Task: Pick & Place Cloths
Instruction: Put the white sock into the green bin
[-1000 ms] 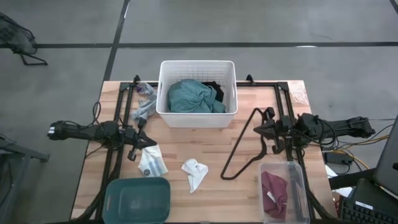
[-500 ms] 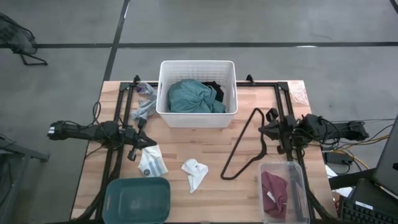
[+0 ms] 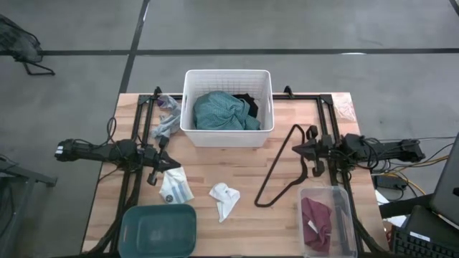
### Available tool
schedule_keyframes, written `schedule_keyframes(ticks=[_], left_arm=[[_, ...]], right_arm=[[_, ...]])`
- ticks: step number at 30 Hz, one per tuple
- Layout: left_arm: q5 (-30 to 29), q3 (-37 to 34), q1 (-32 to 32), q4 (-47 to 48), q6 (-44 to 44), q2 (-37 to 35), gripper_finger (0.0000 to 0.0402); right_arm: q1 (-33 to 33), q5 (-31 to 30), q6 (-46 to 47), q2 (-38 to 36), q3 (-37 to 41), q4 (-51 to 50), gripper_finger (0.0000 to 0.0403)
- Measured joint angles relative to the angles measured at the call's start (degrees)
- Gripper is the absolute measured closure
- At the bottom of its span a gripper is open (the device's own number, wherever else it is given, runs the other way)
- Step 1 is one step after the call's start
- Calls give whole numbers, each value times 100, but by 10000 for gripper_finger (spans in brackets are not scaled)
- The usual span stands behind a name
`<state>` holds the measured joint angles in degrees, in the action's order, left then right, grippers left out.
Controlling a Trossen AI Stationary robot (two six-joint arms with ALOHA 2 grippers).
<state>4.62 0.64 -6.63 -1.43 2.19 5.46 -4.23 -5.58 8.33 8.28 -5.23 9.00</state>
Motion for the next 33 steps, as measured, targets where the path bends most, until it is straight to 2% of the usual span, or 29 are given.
schedule_keyframes(ticks=[33], left_arm=[[1,0,1,0,0,2,376]], right_arm=[[0,-2,1,161,-4,-22,394]])
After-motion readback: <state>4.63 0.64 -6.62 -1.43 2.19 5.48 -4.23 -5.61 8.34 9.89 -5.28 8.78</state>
